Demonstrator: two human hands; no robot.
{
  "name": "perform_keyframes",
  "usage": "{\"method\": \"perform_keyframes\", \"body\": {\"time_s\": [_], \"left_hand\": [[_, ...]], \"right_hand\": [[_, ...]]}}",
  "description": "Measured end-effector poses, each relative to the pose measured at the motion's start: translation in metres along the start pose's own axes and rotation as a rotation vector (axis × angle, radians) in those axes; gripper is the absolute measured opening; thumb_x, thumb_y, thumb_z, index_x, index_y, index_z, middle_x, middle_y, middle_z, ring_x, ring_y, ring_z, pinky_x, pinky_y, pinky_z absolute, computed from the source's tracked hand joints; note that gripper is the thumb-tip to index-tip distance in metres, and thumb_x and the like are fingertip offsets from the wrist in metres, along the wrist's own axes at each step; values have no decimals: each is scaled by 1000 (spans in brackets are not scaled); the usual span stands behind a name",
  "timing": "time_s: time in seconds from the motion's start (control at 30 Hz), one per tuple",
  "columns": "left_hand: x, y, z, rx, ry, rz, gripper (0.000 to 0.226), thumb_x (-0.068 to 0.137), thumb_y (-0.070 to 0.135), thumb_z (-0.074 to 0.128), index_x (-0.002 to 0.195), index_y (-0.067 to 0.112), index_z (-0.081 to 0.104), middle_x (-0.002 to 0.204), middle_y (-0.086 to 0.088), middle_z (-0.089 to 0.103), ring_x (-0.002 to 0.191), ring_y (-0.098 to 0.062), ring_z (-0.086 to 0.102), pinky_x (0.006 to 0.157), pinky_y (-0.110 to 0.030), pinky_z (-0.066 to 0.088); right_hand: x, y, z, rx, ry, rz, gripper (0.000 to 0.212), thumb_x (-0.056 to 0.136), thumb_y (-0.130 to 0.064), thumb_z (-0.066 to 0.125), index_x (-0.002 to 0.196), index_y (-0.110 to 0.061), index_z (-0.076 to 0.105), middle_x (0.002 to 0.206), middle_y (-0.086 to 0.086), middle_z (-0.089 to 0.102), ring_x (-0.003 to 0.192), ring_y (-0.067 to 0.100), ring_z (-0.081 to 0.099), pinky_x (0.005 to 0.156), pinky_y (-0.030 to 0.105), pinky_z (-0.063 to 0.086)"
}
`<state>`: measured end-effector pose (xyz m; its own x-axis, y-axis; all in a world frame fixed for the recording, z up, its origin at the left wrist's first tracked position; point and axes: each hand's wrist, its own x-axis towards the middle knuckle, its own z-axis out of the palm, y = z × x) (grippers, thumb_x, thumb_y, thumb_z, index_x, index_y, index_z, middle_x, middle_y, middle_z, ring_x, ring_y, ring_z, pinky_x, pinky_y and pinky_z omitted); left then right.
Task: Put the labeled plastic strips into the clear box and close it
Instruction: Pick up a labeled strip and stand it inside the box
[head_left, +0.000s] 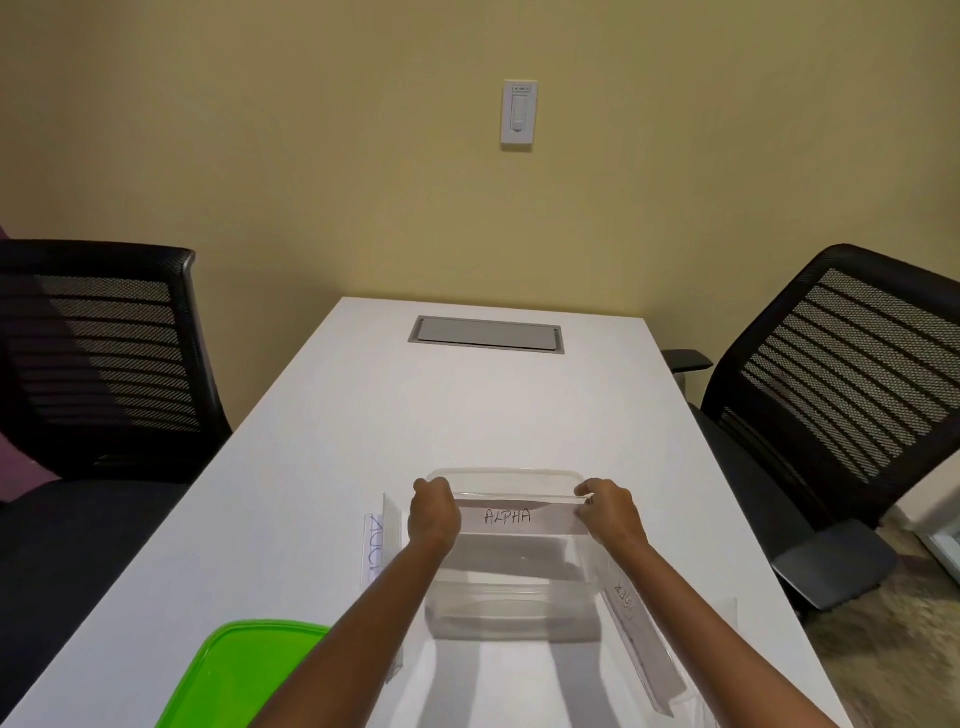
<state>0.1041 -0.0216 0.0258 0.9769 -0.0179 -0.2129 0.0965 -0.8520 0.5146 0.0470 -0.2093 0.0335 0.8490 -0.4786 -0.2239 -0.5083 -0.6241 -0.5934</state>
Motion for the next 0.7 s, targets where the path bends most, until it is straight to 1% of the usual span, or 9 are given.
{"method": "perform_keyframes", "body": {"time_s": [0.13,0.23,0.33,0.5,0.57,0.6,0.63,0.67,0.7], "left_hand": [[9,2,14,34,-59,-13,31,94,-5,34,118,-6,53,129,-24,45,111,-37,60,94,-37,49],[14,0,21,55,-87,-19,32,94,-5,34,121,-6,52,132,-25,43,113,-37,60,96,-36,48],[19,-1,27,68,-102,-18,32,94,-5,34,120,-7,51,133,-24,41,112,-37,59,95,-37,47],[24,-4,39,84,-139,-39,32,92,-8,34,119,-6,52,132,-23,41,111,-36,60,93,-37,49],[25,-7,43,81,-155,-49,32,92,-9,34,118,-6,52,131,-23,41,109,-35,60,92,-36,49],[25,-8,44,77,-161,-54,31,91,-9,35,117,-6,52,131,-23,41,108,-35,61,91,-36,50],[26,-9,46,74,-165,-57,31,92,-10,35,117,-5,53,131,-22,41,107,-34,61,90,-35,51],[27,-10,47,71,-168,-60,30,92,-10,35,117,-5,52,132,-22,41,107,-34,61,88,-34,51],[26,-11,48,68,-170,-61,30,92,-9,36,117,-5,52,132,-22,40,106,-34,62,87,-34,52]], "right_hand": [[12,0,13,-62,-33,16,41,88,3,44,126,-5,56,132,16,57,120,29,55,97,32,45],[17,-1,23,-95,-59,28,38,87,4,43,122,-2,57,129,17,59,118,31,57,96,32,46],[21,0,31,-117,-67,49,35,86,5,44,118,6,58,122,21,62,112,34,59,94,36,48],[29,2,41,-109,-92,74,36,87,5,43,121,7,54,125,22,60,115,35,57,97,37,48],[31,2,44,-105,-99,83,35,87,5,44,120,6,55,124,22,60,115,35,58,95,36,47],[32,2,46,-105,-104,82,31,87,5,44,115,6,57,120,22,62,112,35,58,92,35,48],[33,3,47,-104,-102,89,25,86,6,43,104,5,60,112,22,63,106,36,59,86,34,49],[35,4,50,-106,-93,90,18,85,6,42,85,2,59,99,20,63,96,36,59,78,33,47],[35,5,51,-104,-94,100,22,84,7,42,68,-4,50,86,17,58,87,34,55,71,30,43]]}}
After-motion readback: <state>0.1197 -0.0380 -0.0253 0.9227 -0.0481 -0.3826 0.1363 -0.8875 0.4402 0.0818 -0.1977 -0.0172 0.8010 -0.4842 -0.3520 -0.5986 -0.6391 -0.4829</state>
